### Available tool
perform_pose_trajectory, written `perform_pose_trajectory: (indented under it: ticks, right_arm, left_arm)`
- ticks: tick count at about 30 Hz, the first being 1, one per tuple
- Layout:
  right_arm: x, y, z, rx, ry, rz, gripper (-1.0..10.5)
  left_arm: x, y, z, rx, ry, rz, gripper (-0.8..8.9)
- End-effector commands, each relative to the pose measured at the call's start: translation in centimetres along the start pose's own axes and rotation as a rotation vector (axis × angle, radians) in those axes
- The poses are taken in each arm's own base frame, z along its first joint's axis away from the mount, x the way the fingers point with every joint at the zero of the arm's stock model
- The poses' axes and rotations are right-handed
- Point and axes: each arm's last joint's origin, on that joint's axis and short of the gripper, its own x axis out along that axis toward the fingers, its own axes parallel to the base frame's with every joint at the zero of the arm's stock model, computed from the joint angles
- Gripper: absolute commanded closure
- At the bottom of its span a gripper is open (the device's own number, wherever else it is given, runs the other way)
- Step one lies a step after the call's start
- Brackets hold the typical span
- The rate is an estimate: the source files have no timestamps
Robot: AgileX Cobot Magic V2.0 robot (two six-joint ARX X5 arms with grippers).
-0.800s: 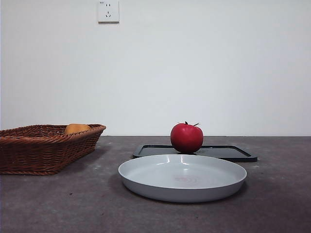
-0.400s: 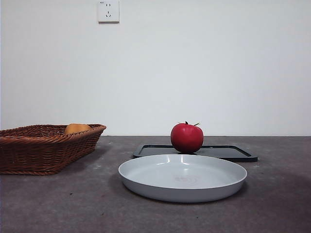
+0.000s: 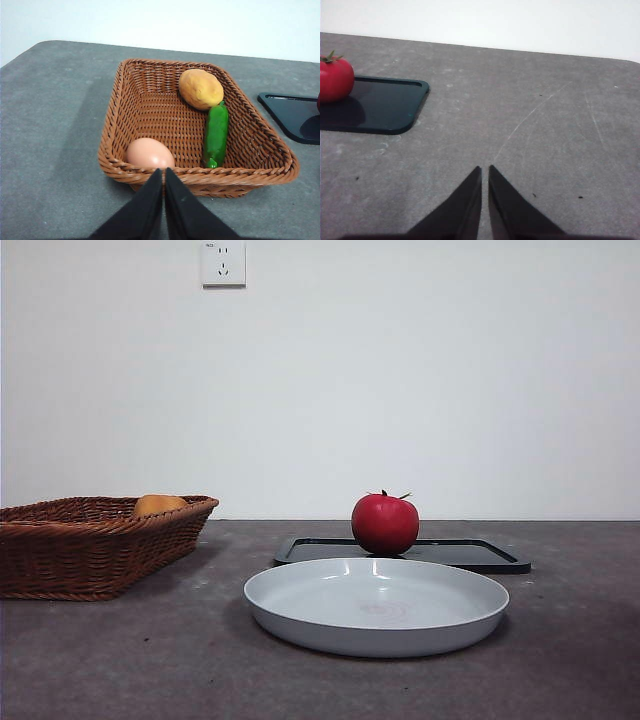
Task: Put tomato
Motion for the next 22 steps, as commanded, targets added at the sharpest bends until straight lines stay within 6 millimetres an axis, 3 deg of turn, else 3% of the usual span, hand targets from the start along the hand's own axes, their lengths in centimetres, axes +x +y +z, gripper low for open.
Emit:
perform_pose_trajectory:
  ticks: [1, 22]
  right_arm:
    - [0.05, 0.00, -0.28, 0.012, 0.011, 0.000, 9.3]
    - [0.05, -0.15, -0.01, 0.074, -0.015, -0.050, 9.3]
  left_arm:
    - [0.20, 0.09, -0.73, 0.012, 0.026, 0.005, 8.07]
    - [0.20, 0.09, -0.73, 0.012, 0.026, 0.005, 8.07]
